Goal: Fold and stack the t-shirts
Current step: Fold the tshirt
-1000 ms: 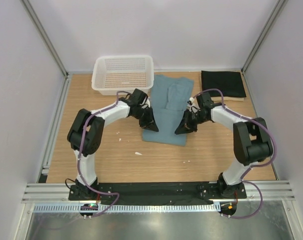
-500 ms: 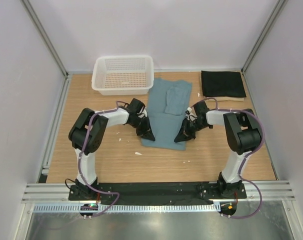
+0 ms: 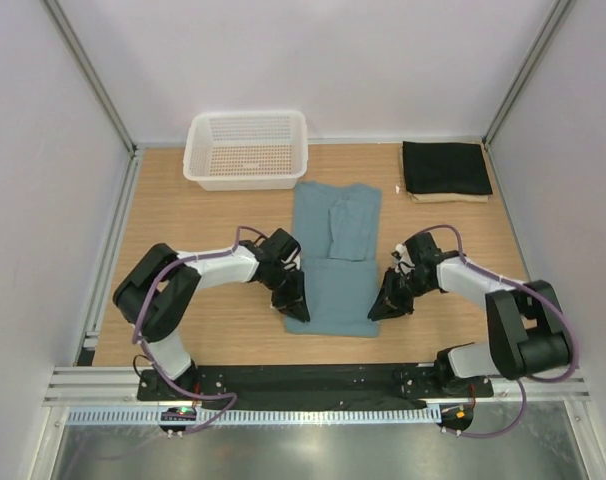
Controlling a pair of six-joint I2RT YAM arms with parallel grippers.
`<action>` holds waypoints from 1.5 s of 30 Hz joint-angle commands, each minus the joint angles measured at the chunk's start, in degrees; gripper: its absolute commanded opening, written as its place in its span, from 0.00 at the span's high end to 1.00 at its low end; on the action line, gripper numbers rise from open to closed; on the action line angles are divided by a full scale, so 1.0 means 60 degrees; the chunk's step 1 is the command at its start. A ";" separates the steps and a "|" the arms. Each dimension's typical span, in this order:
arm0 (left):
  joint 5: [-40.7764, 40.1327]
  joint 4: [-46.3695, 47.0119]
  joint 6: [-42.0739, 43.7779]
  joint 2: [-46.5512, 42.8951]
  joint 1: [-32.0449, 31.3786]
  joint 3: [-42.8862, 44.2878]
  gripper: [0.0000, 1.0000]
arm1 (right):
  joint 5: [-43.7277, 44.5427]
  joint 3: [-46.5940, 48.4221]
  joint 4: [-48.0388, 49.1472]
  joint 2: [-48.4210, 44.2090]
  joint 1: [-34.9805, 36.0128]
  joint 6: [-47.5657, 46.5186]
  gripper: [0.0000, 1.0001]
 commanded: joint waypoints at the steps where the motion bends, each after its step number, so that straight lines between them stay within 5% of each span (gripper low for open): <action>1: -0.0930 -0.1084 0.0139 -0.0876 0.0071 0.0180 0.78 | 0.0916 0.0217 -0.0948 -0.1210 -0.0027 0.0475 0.79; 7: -0.1209 -0.1979 -0.0138 -0.1988 0.0057 0.0679 0.56 | 0.1653 -0.0086 -0.2154 -0.2251 -0.0027 0.0913 0.54; 14: -0.1691 -0.2097 -0.1134 -0.3057 0.0071 -0.0549 0.39 | 0.1139 -0.1538 -0.1292 -0.3334 -0.0012 0.1541 0.43; 21: -0.1780 -0.1336 -0.2233 -0.3835 0.0144 -0.1562 0.35 | 0.0772 -0.2725 0.0160 -0.3352 -0.0012 0.2247 0.46; 45: -0.1561 -0.0018 -0.3639 -0.4760 0.0306 -0.3262 0.31 | 0.2178 -0.2580 0.1258 -0.2253 -0.0012 0.2247 0.64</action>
